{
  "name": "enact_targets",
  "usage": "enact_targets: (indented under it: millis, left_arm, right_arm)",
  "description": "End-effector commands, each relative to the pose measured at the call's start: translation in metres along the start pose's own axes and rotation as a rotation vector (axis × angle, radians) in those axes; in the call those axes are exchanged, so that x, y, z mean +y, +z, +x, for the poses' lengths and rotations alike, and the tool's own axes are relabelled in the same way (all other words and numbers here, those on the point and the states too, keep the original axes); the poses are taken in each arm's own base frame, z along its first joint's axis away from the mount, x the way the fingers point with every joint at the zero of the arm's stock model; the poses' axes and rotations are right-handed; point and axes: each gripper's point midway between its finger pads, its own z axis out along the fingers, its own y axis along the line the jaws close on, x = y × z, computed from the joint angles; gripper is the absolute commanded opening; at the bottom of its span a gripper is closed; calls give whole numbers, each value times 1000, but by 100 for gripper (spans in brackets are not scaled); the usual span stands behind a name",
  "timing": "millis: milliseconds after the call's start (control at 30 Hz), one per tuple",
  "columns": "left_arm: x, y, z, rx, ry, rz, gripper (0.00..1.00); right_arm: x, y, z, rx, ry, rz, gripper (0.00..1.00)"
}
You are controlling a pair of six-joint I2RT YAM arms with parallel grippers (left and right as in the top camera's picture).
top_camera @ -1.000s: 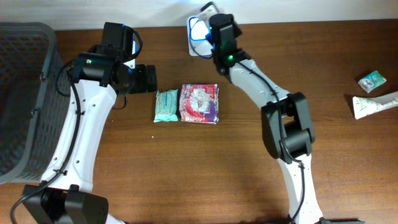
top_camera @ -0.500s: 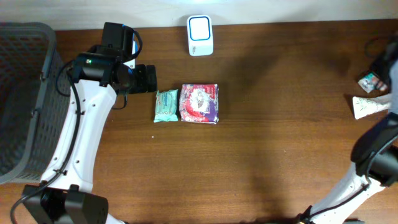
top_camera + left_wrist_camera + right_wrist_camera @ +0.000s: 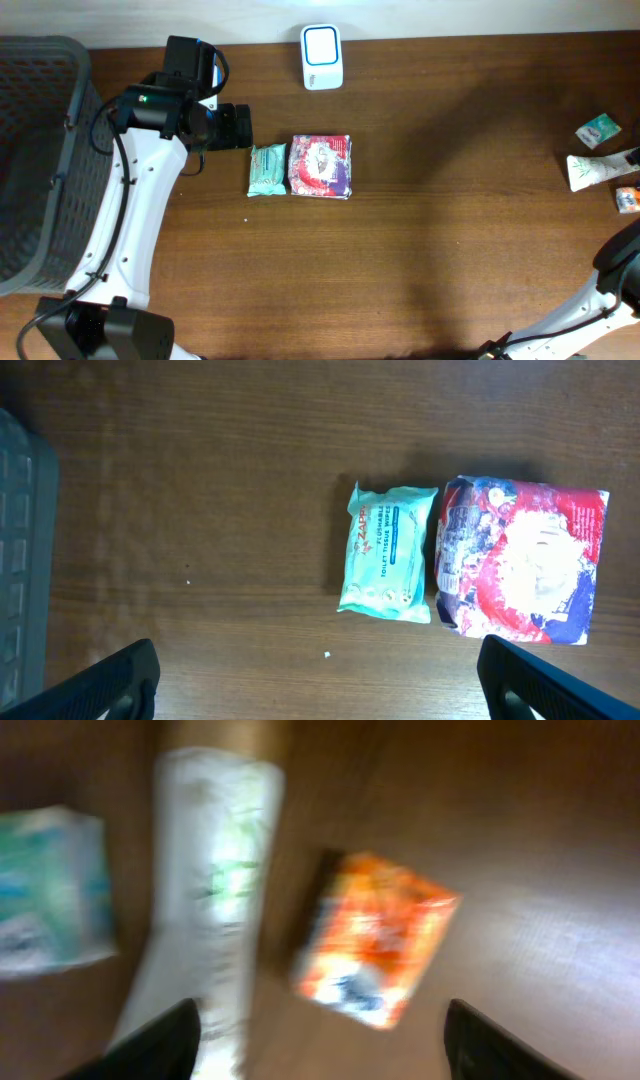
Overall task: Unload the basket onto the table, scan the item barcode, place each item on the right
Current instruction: 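Carry the orange pack to the far right and set it down, then reach the right gripper to the red-purple bag and grasp it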
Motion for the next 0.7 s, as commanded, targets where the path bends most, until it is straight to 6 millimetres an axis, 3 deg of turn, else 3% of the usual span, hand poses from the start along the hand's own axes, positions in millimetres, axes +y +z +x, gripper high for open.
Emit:
enact_targets:
  millis: [0,133,233,400,433,600,667]
  left_arm:
    - [1,-3,-2,-11,21,-8,99]
    - [1,-3,-2,-11,21,-8,99]
    - [1,-3,-2,-11,21,-8,99]
    - [1,-3,-2,-11,21,-8,99]
    - [1,-3,-2,-11,21,-8,99]
    - [1,-3,-2,-11,21,-8,100]
    - [1,-3,-2,-11,21,-8,99]
  right_arm:
    - [71,-13,27,125,-95,-388,75]
    - [145,-60,63,258,-162,-744,75]
    - [193,-97,118,377,-320,-912,74]
    - [240,-144,265,613,-748,-941,74]
    - [250,-155,306,650,-868,-935,100]
    - [276,-179,436,706,-1179,-882,99]
    - [290,-183,471,718,-1182,-885,99]
